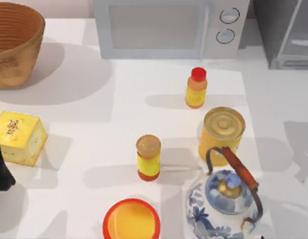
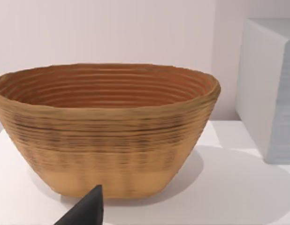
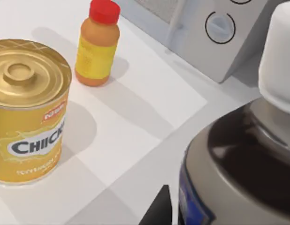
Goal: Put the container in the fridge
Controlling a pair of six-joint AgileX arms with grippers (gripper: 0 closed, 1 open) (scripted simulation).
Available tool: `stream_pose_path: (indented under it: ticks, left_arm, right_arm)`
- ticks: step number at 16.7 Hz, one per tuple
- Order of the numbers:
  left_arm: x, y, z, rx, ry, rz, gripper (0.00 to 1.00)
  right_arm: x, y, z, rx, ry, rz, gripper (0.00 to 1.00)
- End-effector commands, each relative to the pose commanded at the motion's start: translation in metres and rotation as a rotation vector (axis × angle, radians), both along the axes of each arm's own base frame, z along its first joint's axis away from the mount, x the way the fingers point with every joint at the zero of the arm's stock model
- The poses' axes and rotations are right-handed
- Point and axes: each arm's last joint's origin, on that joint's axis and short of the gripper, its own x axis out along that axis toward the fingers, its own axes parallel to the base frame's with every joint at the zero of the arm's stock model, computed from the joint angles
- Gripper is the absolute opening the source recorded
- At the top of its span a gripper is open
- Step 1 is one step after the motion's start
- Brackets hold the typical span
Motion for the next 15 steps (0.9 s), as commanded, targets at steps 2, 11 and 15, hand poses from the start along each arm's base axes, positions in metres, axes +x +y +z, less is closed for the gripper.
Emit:
stream_pose_path:
  ticks: [2, 11, 15]
  left_arm:
    - [0.0, 0.0, 0.0, 0.0, 0.0, 0.0, 1.0]
    - [0.0, 0.0, 0.0, 0.0, 0.0, 0.0, 1.0]
    - [0.0, 0.0, 0.0, 0.0, 0.0, 0.0, 1.0]
  right_arm:
    - [-0.022, 0.014, 0.011, 0.0, -0.084, -0.13, 0.01]
    - [-0.08, 0.032, -0.026, 0.329, -0.305, -0.57, 0.01]
    - [-0.08, 0.033, -0.043, 0.389, -0.289, -0.619, 0.01]
